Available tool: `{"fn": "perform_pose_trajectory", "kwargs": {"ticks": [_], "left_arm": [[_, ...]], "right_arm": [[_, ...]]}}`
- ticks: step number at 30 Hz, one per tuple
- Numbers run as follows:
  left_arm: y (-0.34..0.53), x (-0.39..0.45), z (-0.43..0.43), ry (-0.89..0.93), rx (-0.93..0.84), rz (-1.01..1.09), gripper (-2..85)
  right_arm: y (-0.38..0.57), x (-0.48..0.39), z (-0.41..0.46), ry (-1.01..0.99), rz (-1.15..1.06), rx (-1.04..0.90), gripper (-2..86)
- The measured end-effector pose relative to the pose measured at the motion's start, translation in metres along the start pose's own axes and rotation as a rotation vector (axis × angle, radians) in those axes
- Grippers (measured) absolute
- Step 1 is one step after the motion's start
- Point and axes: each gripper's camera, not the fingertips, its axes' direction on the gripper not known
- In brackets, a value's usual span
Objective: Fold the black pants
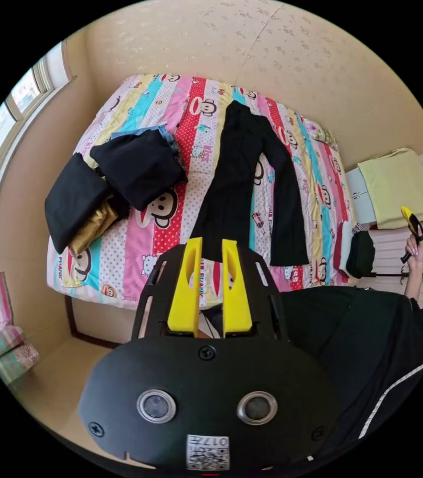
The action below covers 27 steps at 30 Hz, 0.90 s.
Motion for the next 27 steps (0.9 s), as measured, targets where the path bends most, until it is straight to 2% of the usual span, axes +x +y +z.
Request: {"fn": "perform_pose_trajectory", "kwargs": {"ticks": [3, 5, 7, 9, 11, 13, 15, 17, 19, 20, 21, 23, 25, 27], "left_arm": [[0.01, -0.021, -0.037, -0.051, 0.076, -0.019, 6.4], [0.01, -0.034, -0.05, -0.043, 0.133, -0.04, 6.4], [0.001, -0.046, -0.049, 0.009, 0.117, -0.065, 6.6], [-0.022, -0.056, -0.028, 0.109, -0.025, -0.06, 6.8], [-0.032, -0.066, -0.031, 0.14, -0.006, -0.076, 6.7], [-0.035, -0.081, -0.052, 0.158, 0.11, -0.114, 6.6], [-0.041, -0.1, -0.072, 0.194, 0.224, -0.102, 6.6], [-0.056, -0.11, -0.07, 0.218, 0.192, -0.05, 6.9], [-0.077, -0.115, -0.051, 0.208, 0.055, 0.02, 8.1], [-0.087, -0.12, -0.042, 0.105, 0.005, 0.0, 8.1], [-0.093, -0.122, -0.04, 0.0, 0.045, 0.025, 8.3], [-0.102, -0.125, -0.037, -0.093, 0.098, 0.057, 9.1], [-0.116, -0.133, -0.022, -0.047, 0.069, 0.099, 10.4], [-0.139, -0.154, 0.015, 0.127, 0.003, 0.123, 11.5]], "right_arm": [[0.016, -0.013, -0.007, 0.184, -0.037, -0.001, 3.3], [0.026, -0.014, -0.005, 0.229, -0.034, -0.004, 2.3], [0.034, 0.002, 0.014, 0.135, 0.033, -0.145, 1.4], [0.039, 0.016, 0.033, 0.032, 0.094, -0.294, 1.1], [0.046, 0.005, 0.026, 0.023, 0.017, -0.218, 0.9], [0.054, -0.015, 0.003, 0.086, -0.078, -0.047, 1.0], [0.056, -0.014, -0.003, 0.113, -0.075, -0.028, 1.3], [0.055, 0.0, 0.01, 0.044, -0.034, -0.13, 2.0], [0.061, 0.032, 0.055, -0.138, 0.08, -0.38, 3.3], [0.064, 0.037, 0.063, -0.173, 0.095, -0.394, 3.7], [0.07, 0.043, 0.071, -0.219, 0.126, -0.342, 4.5], [0.077, 0.051, 0.081, -0.307, 0.195, -0.239, 6.0], [0.087, 0.064, 0.11, -0.42, 0.296, -0.216, 8.0], [0.099, 0.078, 0.146, -0.428, 0.357, -0.309, 9.9]]}}
